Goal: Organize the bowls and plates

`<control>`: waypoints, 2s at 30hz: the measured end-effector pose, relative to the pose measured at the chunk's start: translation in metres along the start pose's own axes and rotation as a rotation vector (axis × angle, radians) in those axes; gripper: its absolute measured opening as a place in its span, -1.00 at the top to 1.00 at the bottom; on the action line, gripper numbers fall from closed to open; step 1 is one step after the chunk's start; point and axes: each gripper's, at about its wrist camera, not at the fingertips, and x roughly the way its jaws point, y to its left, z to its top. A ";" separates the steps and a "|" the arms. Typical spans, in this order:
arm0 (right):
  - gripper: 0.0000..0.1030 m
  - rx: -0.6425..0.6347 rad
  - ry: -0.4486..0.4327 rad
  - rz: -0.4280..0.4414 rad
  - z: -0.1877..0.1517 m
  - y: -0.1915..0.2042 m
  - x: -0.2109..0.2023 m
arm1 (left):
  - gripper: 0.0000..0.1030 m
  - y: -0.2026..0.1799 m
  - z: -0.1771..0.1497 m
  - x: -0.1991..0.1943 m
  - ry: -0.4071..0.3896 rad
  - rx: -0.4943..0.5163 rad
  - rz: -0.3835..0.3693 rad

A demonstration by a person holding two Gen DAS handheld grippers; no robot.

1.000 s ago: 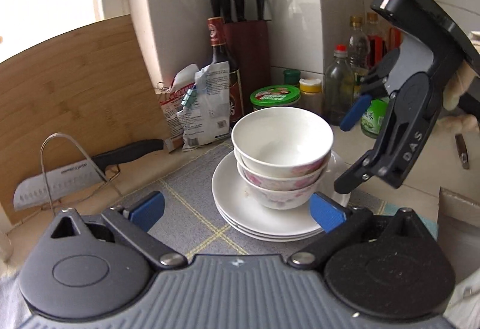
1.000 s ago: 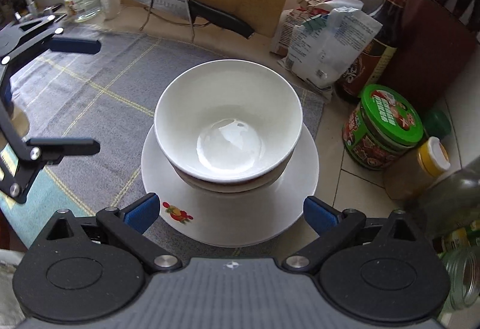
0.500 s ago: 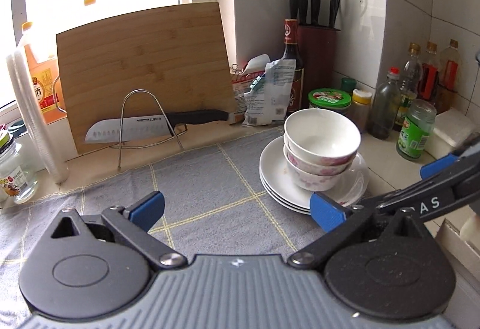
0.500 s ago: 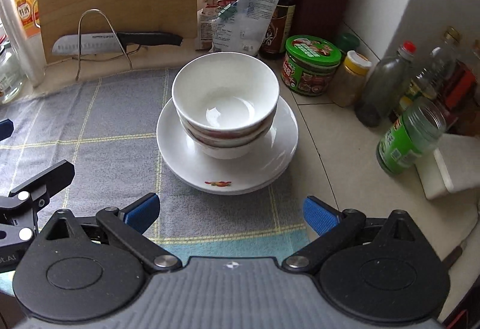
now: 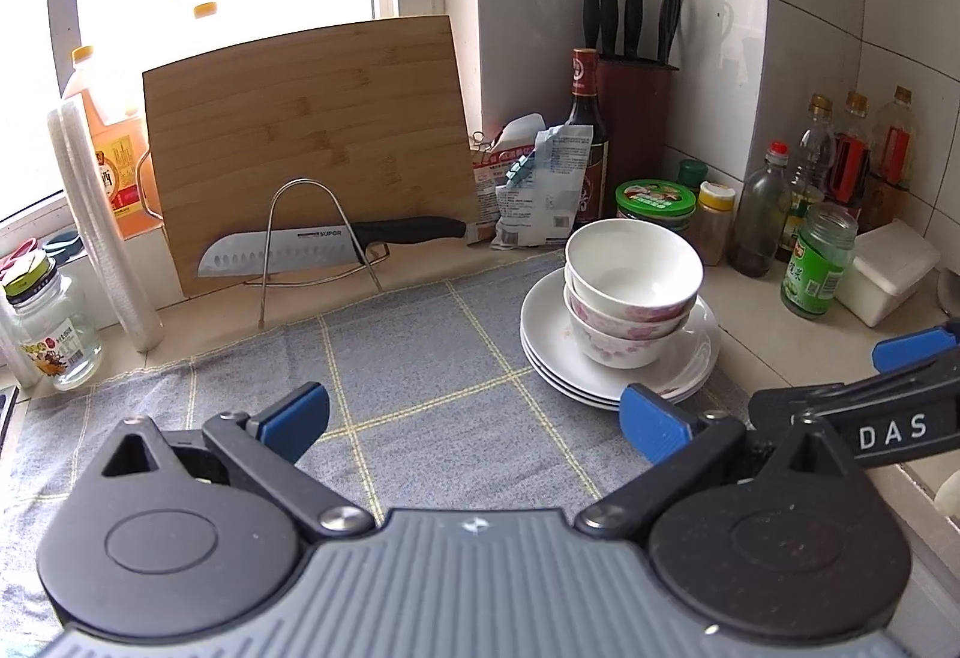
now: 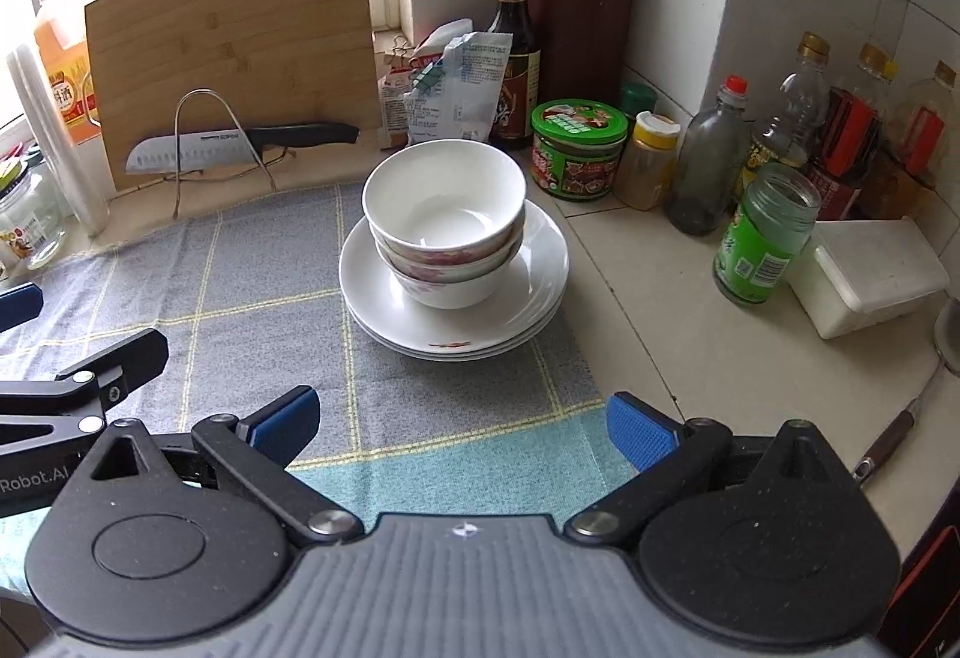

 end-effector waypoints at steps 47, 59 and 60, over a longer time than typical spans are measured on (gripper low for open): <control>-1.00 0.012 -0.037 -0.042 0.002 -0.001 -0.014 | -0.99 -0.002 0.005 -0.007 0.000 -0.017 0.003; -1.00 0.017 -0.037 -0.053 0.001 -0.003 -0.016 | -0.99 -0.006 0.005 -0.007 0.002 -0.016 0.001; -1.00 0.017 -0.037 -0.054 0.001 -0.002 -0.016 | -0.99 -0.006 0.005 -0.007 0.002 -0.016 0.001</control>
